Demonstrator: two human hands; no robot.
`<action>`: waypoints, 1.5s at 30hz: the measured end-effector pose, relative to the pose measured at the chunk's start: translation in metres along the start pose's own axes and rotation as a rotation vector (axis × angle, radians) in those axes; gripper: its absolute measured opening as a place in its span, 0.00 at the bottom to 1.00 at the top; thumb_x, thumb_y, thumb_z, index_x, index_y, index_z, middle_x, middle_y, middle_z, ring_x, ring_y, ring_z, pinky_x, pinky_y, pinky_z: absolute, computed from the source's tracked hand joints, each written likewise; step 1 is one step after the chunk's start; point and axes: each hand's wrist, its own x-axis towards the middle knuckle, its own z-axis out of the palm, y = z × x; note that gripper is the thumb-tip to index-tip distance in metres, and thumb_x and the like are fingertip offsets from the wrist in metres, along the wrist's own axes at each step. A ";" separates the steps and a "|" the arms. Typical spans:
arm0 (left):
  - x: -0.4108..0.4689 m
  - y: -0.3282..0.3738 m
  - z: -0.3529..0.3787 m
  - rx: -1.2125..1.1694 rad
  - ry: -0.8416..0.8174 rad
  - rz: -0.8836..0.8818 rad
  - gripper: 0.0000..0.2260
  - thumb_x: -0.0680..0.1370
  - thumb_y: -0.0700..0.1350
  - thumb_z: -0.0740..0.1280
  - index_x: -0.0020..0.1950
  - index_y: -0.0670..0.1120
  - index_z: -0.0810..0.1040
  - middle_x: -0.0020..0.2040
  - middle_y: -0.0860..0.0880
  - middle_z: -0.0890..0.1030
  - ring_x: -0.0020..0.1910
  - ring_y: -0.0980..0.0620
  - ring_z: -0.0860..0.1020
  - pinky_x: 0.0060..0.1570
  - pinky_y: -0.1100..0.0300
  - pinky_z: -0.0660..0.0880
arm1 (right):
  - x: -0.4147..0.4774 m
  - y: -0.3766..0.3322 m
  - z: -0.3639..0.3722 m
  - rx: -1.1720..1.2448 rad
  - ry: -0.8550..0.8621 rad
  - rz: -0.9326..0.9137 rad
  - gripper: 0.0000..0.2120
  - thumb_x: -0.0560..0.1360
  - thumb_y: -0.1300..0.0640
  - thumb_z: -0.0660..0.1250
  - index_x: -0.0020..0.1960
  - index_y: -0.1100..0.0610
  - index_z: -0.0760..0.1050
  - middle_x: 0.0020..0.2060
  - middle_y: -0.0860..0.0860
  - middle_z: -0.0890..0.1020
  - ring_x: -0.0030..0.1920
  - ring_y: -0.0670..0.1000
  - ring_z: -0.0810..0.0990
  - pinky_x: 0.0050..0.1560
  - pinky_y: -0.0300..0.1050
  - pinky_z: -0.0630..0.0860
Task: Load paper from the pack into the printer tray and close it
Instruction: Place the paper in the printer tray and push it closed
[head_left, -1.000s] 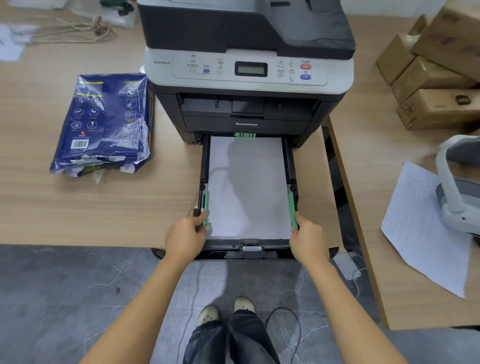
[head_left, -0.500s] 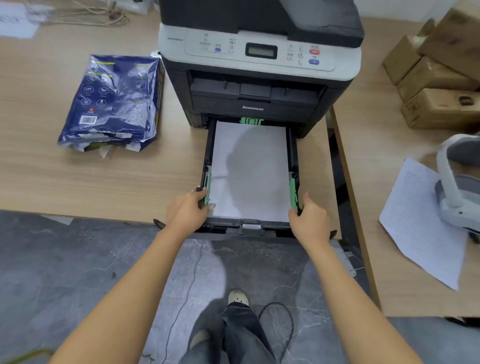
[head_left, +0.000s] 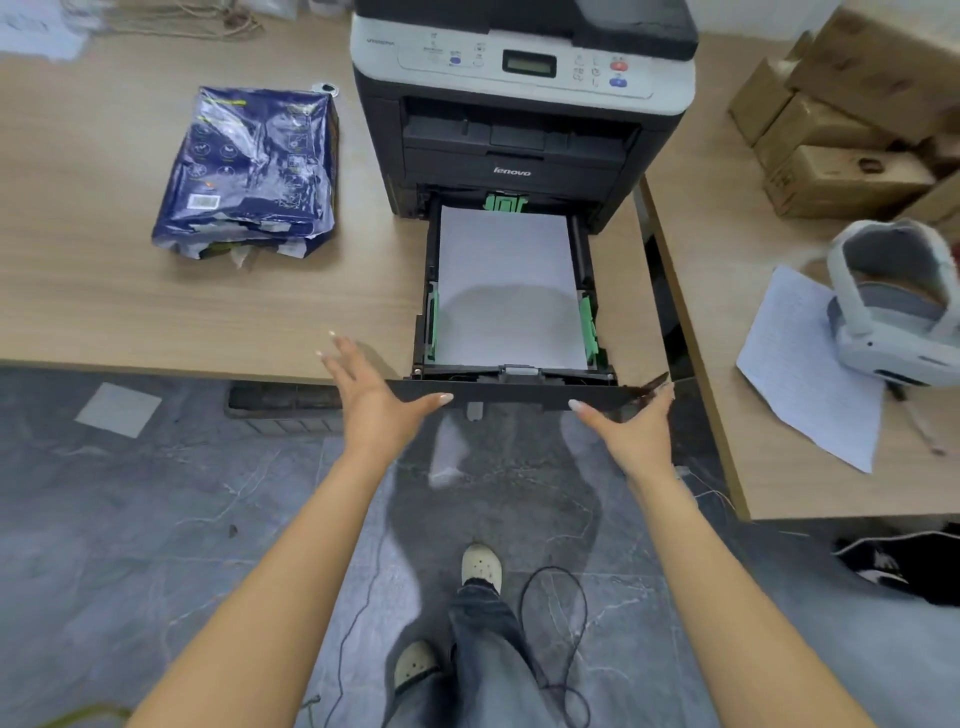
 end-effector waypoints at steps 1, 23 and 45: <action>0.001 -0.002 0.000 -0.017 0.006 -0.047 0.61 0.64 0.53 0.78 0.75 0.42 0.32 0.77 0.37 0.39 0.78 0.43 0.41 0.73 0.53 0.54 | 0.001 -0.001 0.002 -0.015 0.010 -0.001 0.59 0.65 0.51 0.78 0.77 0.61 0.39 0.78 0.57 0.52 0.77 0.54 0.53 0.76 0.48 0.54; 0.177 0.071 0.022 0.082 0.119 -0.186 0.52 0.64 0.64 0.73 0.76 0.40 0.51 0.63 0.40 0.78 0.63 0.38 0.74 0.56 0.48 0.73 | 0.170 -0.077 0.046 -0.075 0.210 -0.124 0.47 0.61 0.44 0.79 0.72 0.62 0.63 0.66 0.59 0.74 0.67 0.56 0.73 0.67 0.56 0.71; 0.267 0.117 0.054 0.274 0.224 -0.120 0.46 0.70 0.65 0.66 0.73 0.33 0.57 0.59 0.39 0.81 0.60 0.38 0.76 0.53 0.49 0.71 | 0.265 -0.130 0.076 0.033 0.312 -0.063 0.39 0.60 0.50 0.81 0.63 0.63 0.68 0.58 0.57 0.79 0.57 0.54 0.79 0.57 0.43 0.76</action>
